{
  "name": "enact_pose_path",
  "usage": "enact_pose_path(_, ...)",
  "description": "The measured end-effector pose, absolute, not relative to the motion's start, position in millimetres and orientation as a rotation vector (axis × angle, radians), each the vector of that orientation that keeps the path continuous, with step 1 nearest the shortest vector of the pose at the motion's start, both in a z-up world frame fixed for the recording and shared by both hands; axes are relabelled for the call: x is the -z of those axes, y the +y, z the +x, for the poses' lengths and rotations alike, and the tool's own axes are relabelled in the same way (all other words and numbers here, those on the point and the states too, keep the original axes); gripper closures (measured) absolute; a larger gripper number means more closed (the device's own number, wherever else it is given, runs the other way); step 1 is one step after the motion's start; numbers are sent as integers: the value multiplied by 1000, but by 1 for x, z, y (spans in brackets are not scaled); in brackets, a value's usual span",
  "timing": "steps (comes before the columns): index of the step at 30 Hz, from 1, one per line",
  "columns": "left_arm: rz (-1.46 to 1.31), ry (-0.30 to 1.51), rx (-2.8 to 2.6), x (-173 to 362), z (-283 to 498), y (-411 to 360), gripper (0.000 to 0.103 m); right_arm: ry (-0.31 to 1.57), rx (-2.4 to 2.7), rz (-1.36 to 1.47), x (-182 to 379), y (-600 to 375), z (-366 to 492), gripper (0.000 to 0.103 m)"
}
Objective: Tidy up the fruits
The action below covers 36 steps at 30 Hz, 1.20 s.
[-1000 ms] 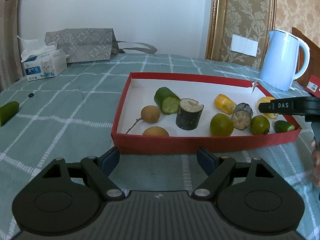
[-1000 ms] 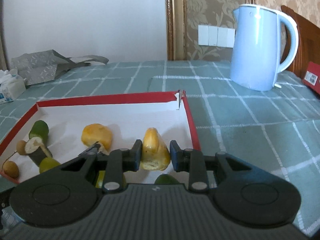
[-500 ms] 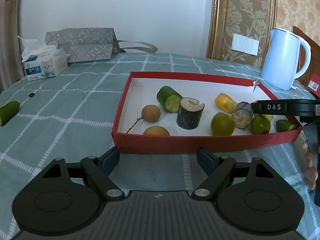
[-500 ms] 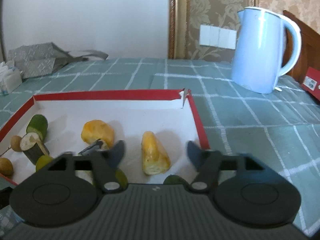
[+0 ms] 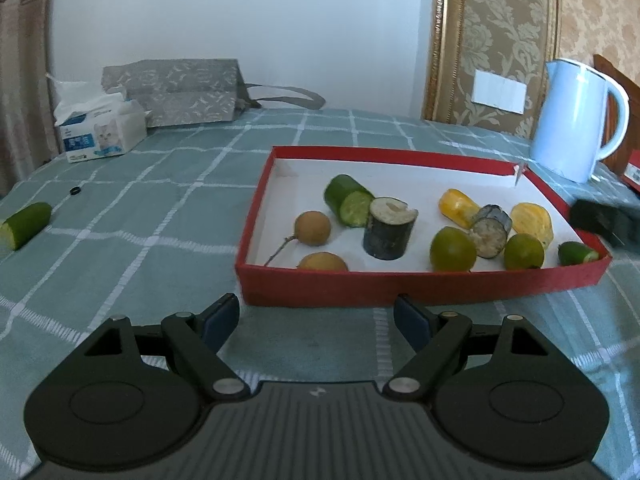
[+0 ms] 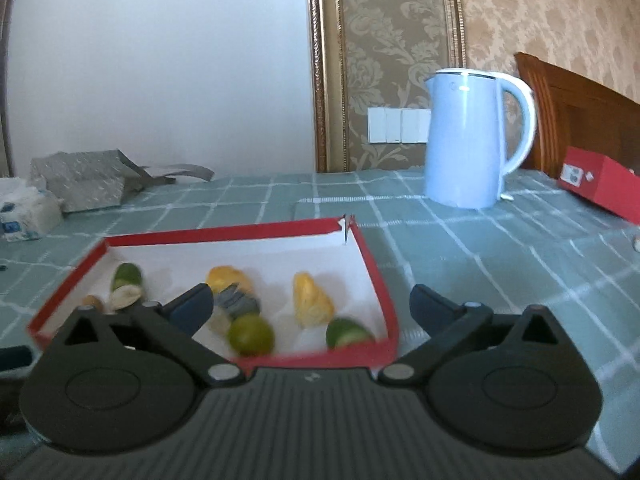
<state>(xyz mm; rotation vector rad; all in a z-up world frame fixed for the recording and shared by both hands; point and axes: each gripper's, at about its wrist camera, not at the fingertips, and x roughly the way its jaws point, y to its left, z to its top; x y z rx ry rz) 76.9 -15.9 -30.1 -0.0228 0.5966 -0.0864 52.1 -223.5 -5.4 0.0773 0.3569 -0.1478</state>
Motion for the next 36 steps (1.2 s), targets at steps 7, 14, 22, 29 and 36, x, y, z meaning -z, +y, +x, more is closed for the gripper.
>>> enact_pose_path(7,-11,599,42,33,47,-13,18,393,67,122,17,-211,0,0)
enact_pose_path(14,-79,621,62,25,20,-8,16,426,96,125,32,-207,-14,0)
enact_pose_path(22,-84,605,59,16,9,-12,15,455,126,107,39,-207,-12,0)
enact_pose_path(29,-47,588,72,11,3,-21,15,466,128,115,41,-209,-7,0)
enact_pose_path(36,-18,580,79,10,0,-29,15,472,131,115,41,-208,-2,0)
